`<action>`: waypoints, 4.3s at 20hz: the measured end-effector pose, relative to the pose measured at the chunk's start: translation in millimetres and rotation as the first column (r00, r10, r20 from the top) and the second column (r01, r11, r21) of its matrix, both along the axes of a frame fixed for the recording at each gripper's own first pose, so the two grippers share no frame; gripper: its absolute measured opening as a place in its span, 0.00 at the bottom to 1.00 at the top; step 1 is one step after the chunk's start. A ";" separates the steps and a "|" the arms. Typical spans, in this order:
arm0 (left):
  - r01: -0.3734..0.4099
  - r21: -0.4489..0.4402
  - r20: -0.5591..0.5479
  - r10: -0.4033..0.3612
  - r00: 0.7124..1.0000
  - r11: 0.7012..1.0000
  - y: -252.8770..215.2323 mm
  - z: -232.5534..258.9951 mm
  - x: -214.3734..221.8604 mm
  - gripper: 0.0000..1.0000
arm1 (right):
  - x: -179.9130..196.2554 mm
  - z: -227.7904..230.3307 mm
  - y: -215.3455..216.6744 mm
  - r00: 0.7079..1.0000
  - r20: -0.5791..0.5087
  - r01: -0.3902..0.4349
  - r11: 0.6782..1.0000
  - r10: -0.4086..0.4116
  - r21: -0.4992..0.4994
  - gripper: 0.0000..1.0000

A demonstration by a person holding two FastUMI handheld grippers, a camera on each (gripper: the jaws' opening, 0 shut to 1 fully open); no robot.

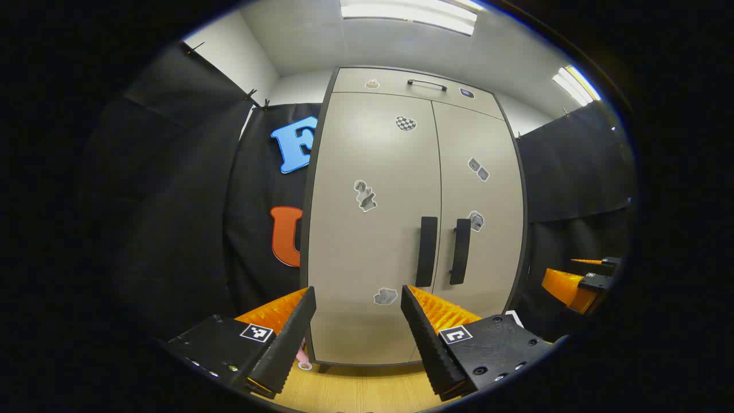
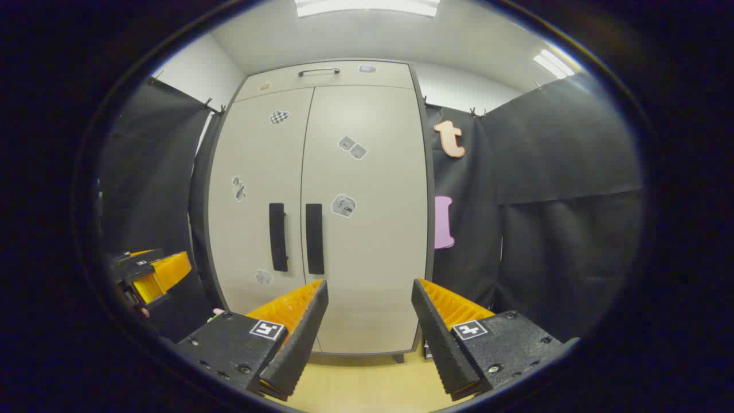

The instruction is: Open the right door of the double-door shoe cabinet with the right hand, and open the left door with the left hand.

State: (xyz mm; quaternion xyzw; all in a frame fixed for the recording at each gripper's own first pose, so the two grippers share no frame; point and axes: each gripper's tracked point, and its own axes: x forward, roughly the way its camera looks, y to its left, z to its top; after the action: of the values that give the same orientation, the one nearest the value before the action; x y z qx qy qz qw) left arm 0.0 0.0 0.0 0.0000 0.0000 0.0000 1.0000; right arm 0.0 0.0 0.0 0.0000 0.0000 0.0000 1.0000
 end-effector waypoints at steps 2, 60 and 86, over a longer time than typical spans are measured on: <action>0.004 0.000 0.009 -0.004 1.000 1.000 -1.3 2.6 0.2 0.89 | -0.6 0.3 -2.3 1.000 0.003 0.005 1.000 -0.005 0.001 0.92; -0.038 -0.030 -0.009 0.038 0.999 0.999 53.4 -11.3 -11.8 0.89 | 203.1 24.7 101.2 0.996 -0.015 -0.085 0.996 0.085 -0.011 0.64; -0.009 -0.015 -0.011 0.009 1.000 1.000 15.5 -7.7 -17.7 0.89 | 119.5 21.5 76.5 0.971 -0.061 -0.232 0.973 0.231 -0.002 0.21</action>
State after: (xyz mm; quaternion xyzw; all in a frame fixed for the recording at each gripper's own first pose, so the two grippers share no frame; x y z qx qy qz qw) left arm -17.7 15.5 -7.7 -0.0077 0.0053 0.0043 0.9999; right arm 119.5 76.5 21.5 -0.0046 0.0303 0.1166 0.9927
